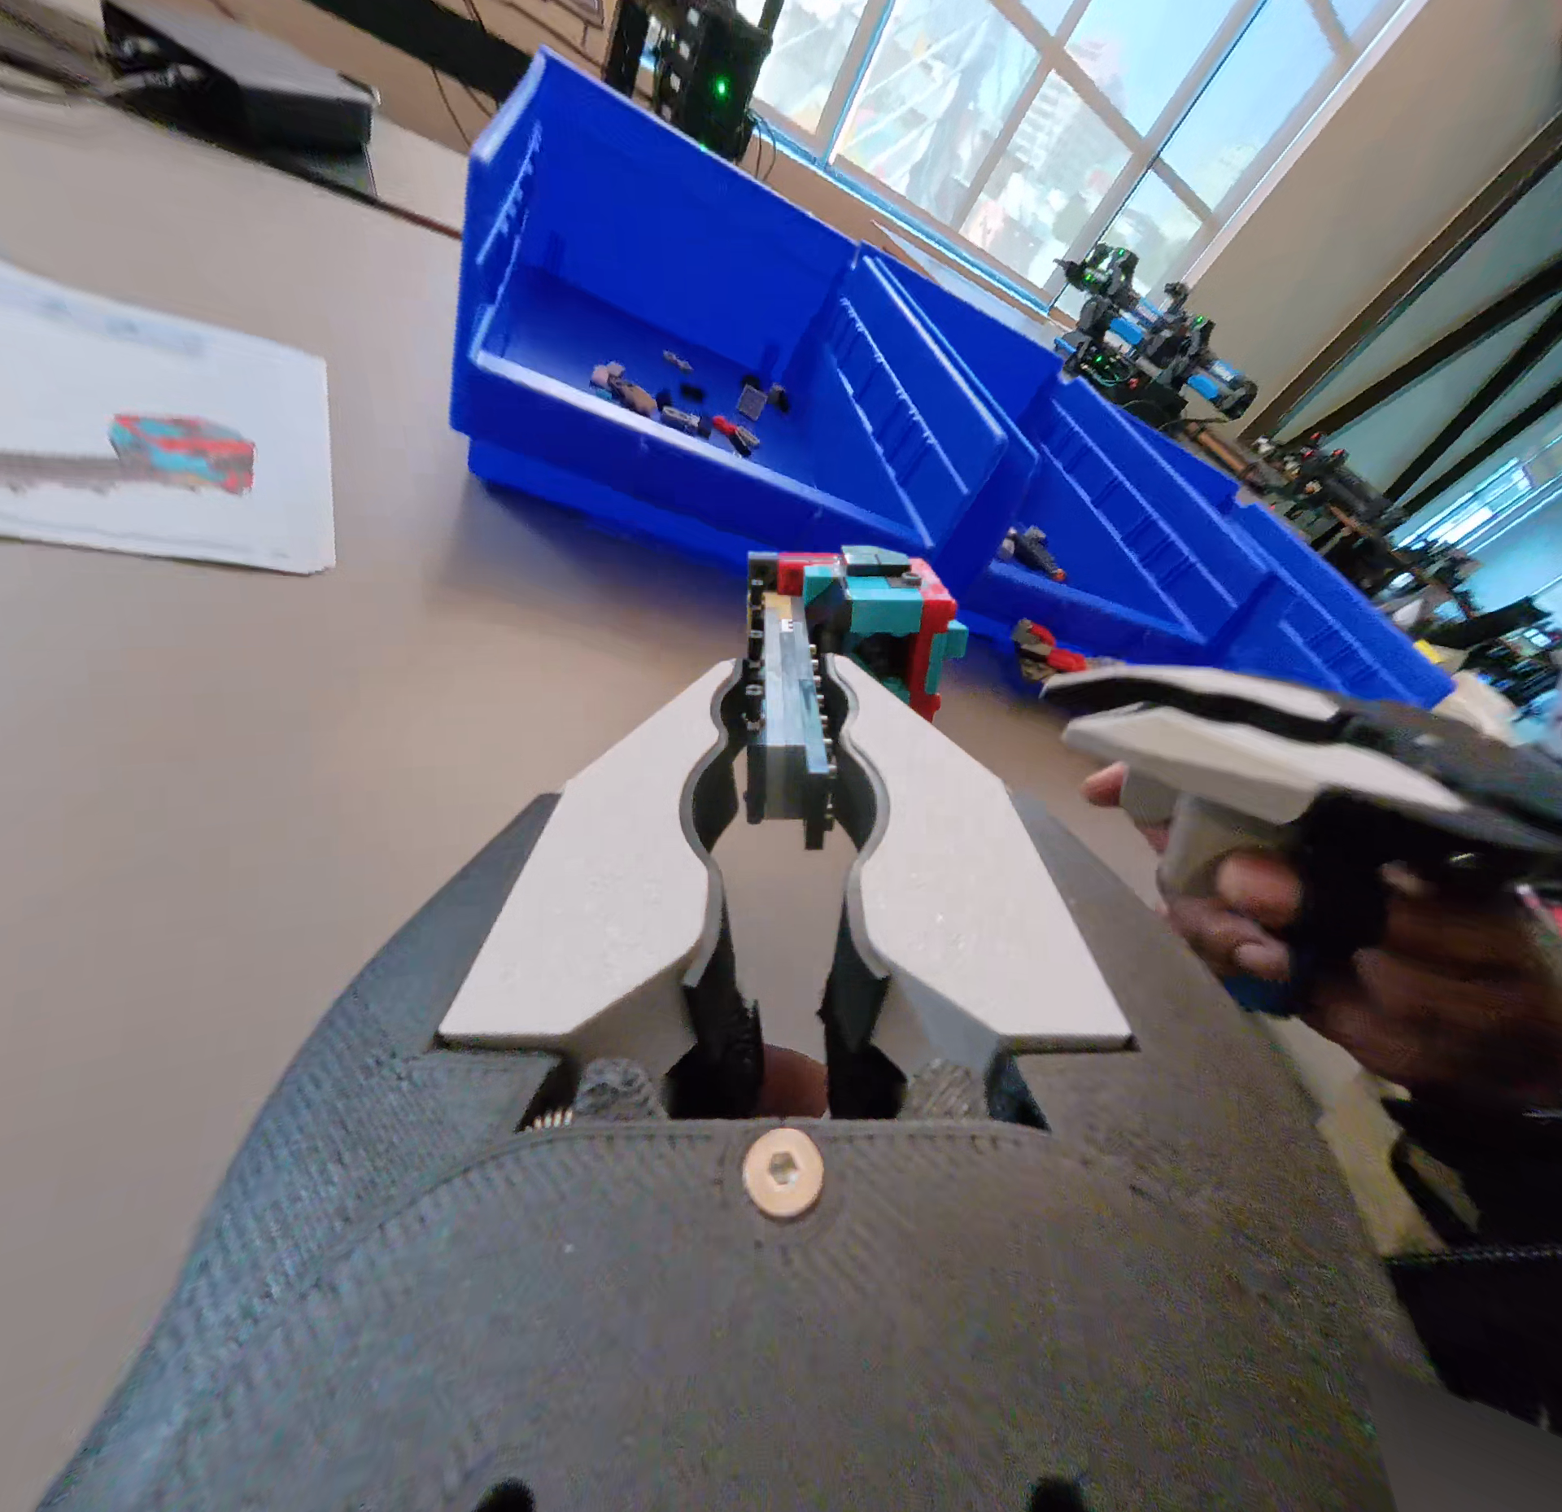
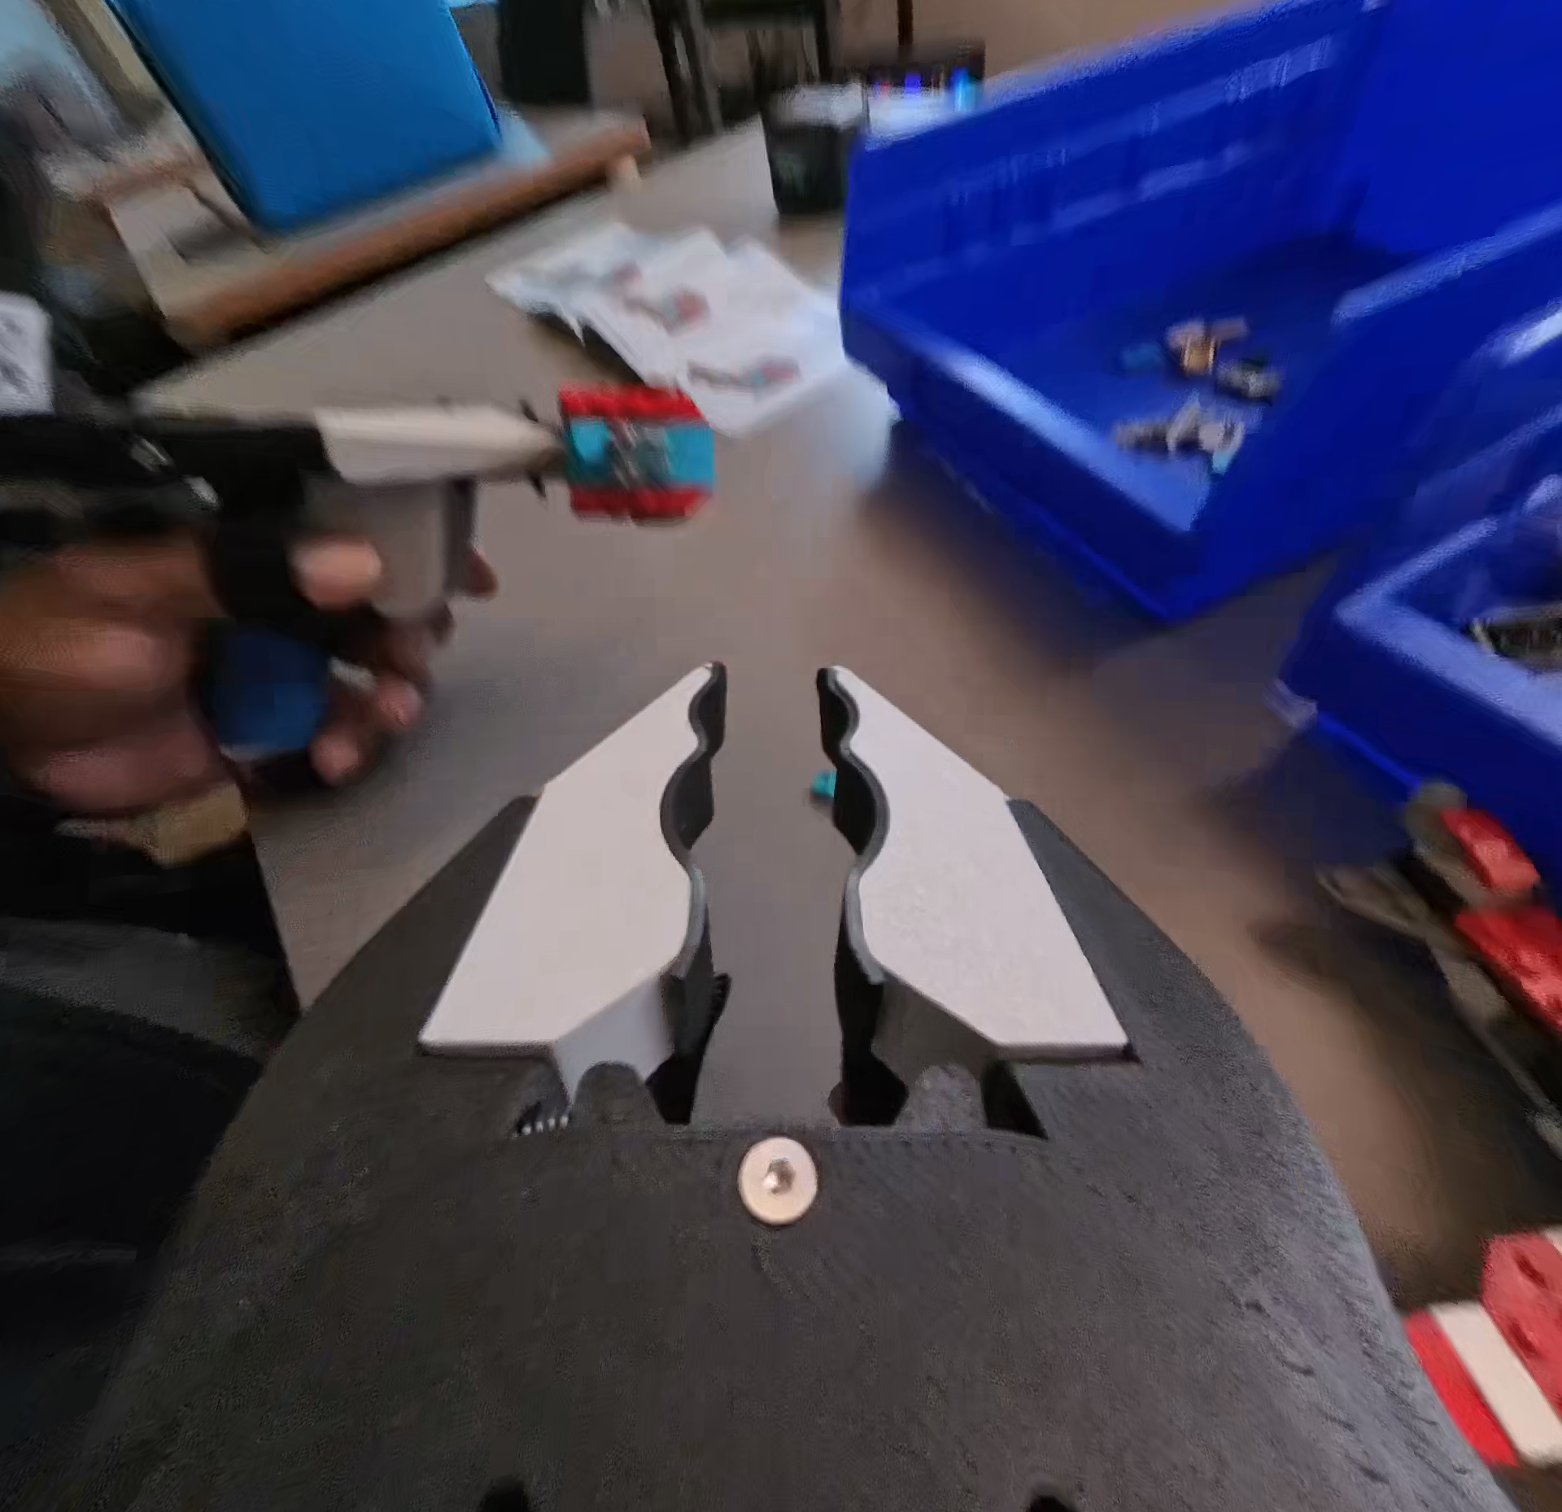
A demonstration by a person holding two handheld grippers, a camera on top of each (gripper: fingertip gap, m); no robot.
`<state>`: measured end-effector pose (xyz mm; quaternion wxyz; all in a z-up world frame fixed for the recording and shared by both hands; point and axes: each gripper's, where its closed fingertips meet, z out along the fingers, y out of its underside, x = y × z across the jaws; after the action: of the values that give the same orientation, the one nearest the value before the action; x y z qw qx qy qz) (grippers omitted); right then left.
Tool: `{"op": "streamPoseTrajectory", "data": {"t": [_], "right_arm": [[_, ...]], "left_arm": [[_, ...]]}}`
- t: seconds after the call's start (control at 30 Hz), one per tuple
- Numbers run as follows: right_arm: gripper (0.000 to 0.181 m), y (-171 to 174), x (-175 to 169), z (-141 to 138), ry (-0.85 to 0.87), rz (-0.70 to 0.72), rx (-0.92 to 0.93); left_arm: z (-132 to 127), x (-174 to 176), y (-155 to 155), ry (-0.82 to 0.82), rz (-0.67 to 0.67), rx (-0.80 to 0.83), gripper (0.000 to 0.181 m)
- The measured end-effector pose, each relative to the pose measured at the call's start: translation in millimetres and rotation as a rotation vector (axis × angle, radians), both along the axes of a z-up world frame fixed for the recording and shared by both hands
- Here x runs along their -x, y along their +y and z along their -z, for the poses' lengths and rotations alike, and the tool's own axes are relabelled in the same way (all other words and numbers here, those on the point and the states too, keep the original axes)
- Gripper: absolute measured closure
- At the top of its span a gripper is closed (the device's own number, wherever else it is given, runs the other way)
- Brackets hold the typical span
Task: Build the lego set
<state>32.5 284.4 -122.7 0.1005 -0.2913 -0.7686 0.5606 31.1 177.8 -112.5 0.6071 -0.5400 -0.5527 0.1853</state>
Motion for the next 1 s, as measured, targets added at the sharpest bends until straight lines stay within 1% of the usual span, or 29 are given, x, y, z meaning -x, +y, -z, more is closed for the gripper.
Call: {"op": "streamPoseTrajectory", "data": {"t": [0.07,0.1,0.2,0.27,0.4,0.47,0.53,0.63,0.73,0.83,0.9,1.0], "right_arm": [[0.163,6.0,-0.4,15.6,-0.055,-0.004,-0.098],[0.166,8.3,1.1,22.4,-0.056,0.002,-0.165],[0.164,11.6,6.8,41.9,-0.025,-0.011,-0.349],[0.164,7.6,7.0,48.4,-0.018,-0.064,-0.400],[0.161,2.3,6.5,60.7,-0.057,-0.152,-0.470],[0.163,-1.3,7.1,61.1,-0.037,-0.178,-0.482],[0.170,-4.4,6.7,61.2,-0.041,-0.195,-0.482],[0.170,-7.6,8.0,56.8,-0.007,-0.202,-0.483],[0.169,-17.5,9.3,29.4,0.087,-0.196,-0.372],[0.161,-16.7,9.0,7.2,0.146,-0.179,-0.296],[0.160,-10.1,7.6,6.0,0.138,-0.167,-0.297],[0.160,2.7,7.2,17.0,0.099,-0.132,-0.340]], "left_arm": [[2.7,1.5,-1.1,-0.025,0.006,-0.030,0.166],[4.3,2.0,-0.8,-0.036,0.012,-0.038,0.166],[8.0,2.7,-0.1,-0.067,0.029,-0.074,0.166],[10.9,2.5,-0.9,-0.095,0.041,-0.115,0.166],[12.6,2.5,-3.9,-0.120,0.052,-0.178,0.166],[11.6,2.0,-4.5,-0.114,0.054,-0.189,0.166],[10.4,1.5,-4.8,-0.107,0.057,-0.198,0.166],[9.0,1.3,-6.4,-0.104,0.061,-0.224,0.166],[8.1,0.8,-7.9,-0.105,0.068,-0.250,0.166],[7.2,-0.1,-8.6,-0.104,0.075,-0.266,0.166],[7.2,-0.2,-9.4,-0.108,0.077,-0.281,0.166],[7.9,0.6,-11.5,-0.120,0.076,-0.307,0.166]]}}
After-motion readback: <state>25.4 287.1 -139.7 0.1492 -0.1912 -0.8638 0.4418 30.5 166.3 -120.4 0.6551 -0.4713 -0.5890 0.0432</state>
